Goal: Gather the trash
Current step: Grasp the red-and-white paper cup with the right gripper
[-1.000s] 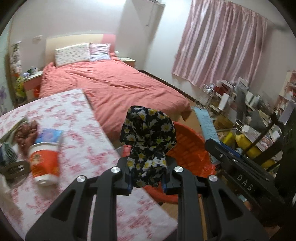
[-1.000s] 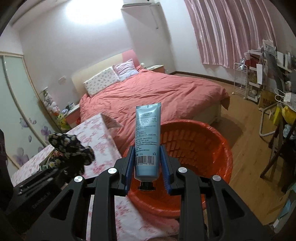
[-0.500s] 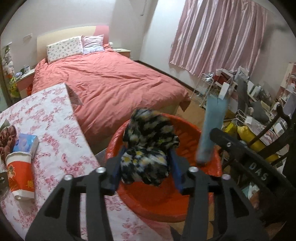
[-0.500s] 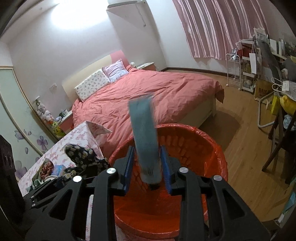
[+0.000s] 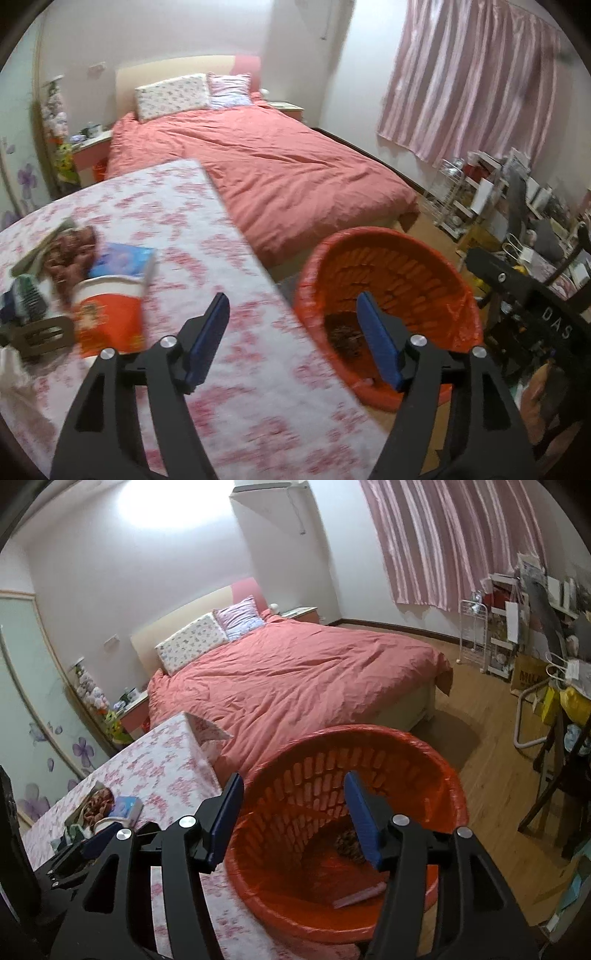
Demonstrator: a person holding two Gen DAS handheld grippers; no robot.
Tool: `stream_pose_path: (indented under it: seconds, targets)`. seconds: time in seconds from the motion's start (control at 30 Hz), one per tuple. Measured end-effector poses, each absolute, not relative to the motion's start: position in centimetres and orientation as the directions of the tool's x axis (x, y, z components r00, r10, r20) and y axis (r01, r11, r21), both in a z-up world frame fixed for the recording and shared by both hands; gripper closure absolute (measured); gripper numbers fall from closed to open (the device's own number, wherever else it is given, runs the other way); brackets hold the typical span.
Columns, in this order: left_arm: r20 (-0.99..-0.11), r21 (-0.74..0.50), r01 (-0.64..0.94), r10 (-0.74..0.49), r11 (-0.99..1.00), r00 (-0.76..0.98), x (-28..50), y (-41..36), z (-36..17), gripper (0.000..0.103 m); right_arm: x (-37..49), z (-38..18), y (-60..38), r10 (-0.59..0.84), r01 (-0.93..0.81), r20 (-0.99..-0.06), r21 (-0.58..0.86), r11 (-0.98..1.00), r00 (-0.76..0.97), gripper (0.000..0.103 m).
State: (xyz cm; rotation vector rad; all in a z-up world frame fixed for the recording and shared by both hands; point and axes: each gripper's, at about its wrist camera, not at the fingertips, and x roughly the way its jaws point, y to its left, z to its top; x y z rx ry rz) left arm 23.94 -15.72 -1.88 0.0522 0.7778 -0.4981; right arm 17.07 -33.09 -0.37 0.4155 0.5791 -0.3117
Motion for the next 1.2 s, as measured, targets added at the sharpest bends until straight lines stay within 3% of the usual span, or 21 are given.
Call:
stream_pose_path:
  seconds: [0.33,0.5,0.67,1.2]
  targets:
    - [-0.676,-0.074,0.266,-0.244,0.961,0.695,22.9,-4.6,-1.8,0.022,19.1,-0.3,-26.2,-0.071,0.272,-0.601,0.251,0.929,0.796,0.036]
    - [-0.661,-0.054,0.138,-0.139,0.989,0.737,22.2,2.1,-2.0,0.017,20.5,-0.7,-21.5,-0.011,0.180,-0.614,0.214,0.960,0.789,0.021]
    - [-0.652,-0.040,0.031,-0.050,0.999,0.757,21.2,7.6,-2.5,0.013,22.4,-2.3,-16.4,0.045,0.087,-0.655,0.168,0.982,0.754,0.011]
    - [-0.683,-0.077,-0.064,-0.006,0.995,0.730,20.7,12.7,-5.0,0.010,26.8,-6.1,-9.0,0.049,0.037,-0.718,0.104,0.994,0.694,0.011]
